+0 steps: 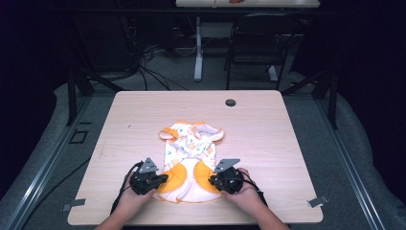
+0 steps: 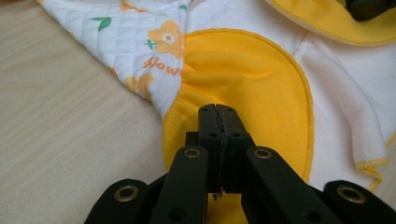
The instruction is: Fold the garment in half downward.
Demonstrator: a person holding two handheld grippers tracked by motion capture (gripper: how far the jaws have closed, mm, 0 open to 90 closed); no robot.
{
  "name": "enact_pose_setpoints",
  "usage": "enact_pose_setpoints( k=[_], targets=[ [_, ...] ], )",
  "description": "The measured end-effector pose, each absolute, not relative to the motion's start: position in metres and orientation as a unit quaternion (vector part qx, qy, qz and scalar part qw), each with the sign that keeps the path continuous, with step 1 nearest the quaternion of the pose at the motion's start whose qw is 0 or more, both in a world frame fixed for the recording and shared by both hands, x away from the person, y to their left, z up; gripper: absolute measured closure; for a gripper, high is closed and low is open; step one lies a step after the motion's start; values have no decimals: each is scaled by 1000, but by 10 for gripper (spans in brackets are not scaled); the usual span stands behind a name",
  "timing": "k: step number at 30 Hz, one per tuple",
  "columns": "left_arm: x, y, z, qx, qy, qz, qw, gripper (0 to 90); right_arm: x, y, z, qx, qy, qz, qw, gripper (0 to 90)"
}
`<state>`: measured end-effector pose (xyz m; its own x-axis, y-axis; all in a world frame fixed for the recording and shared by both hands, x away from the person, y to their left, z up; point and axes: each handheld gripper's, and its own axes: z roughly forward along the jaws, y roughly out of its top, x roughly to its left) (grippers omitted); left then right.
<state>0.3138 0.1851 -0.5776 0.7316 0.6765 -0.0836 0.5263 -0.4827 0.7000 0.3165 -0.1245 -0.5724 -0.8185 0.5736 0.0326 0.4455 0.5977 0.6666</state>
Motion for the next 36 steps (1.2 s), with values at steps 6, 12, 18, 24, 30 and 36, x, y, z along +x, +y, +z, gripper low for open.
enact_pose_setpoints(
  k=[6,12,18,24,30,36],
  targets=[
    [308,186,-576,861,342,95,363,892,310,-122,-568,271,902,332,64,819],
    [318,193,-574,851,357,81,377,867,312,-125,-560,272,896,345,66,816],
    [340,200,-565,841,369,84,386,870,337,-137,-544,313,865,386,68,849],
    [363,197,-556,842,369,91,382,876,358,-140,-535,334,860,379,78,864],
    [392,190,-538,839,364,96,393,878,386,-133,-523,341,861,365,95,871],
    [418,182,-531,835,370,98,396,879,409,-119,-516,335,870,346,107,874]
  ],
)
